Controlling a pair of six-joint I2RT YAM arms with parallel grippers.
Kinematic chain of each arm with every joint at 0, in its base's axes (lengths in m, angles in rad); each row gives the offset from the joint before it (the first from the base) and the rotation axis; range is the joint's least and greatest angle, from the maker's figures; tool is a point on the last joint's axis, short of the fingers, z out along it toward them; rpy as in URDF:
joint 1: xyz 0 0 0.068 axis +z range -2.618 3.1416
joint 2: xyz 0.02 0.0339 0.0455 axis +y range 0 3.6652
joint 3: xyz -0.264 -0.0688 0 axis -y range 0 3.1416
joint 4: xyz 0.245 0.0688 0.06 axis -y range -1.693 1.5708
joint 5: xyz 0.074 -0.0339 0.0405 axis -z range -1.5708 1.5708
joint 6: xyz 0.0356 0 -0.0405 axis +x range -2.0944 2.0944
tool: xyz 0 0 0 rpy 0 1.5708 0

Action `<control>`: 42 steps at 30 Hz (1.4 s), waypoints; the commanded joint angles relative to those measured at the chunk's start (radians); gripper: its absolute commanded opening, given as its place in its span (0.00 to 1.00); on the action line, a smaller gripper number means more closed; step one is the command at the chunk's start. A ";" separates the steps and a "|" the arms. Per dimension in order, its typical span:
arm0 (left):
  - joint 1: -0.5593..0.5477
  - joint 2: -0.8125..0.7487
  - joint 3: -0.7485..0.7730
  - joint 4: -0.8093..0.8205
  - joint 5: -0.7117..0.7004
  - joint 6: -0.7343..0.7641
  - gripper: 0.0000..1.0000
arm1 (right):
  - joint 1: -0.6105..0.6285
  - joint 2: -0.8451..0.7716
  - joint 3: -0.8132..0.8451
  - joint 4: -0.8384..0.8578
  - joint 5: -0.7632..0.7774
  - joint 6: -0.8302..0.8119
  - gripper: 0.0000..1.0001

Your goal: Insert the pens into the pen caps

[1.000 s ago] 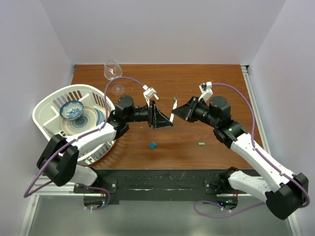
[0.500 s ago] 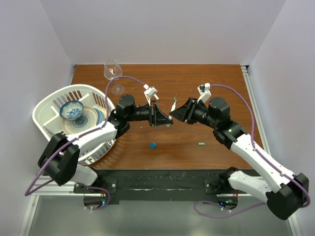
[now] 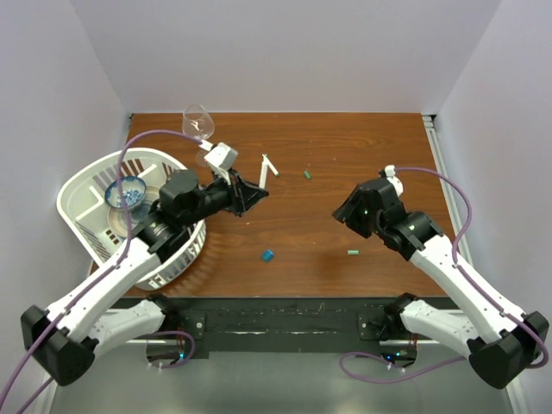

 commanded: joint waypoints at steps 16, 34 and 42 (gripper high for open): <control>0.005 -0.092 -0.089 -0.067 0.012 0.125 0.00 | -0.059 0.245 -0.069 -0.296 0.321 0.674 0.45; 0.005 -0.114 -0.093 -0.075 -0.040 0.124 0.00 | -0.098 0.387 -0.165 -0.148 0.215 0.732 0.43; 0.005 -0.121 -0.093 -0.074 -0.043 0.127 0.00 | -0.099 0.433 -0.177 -0.120 0.206 0.734 0.42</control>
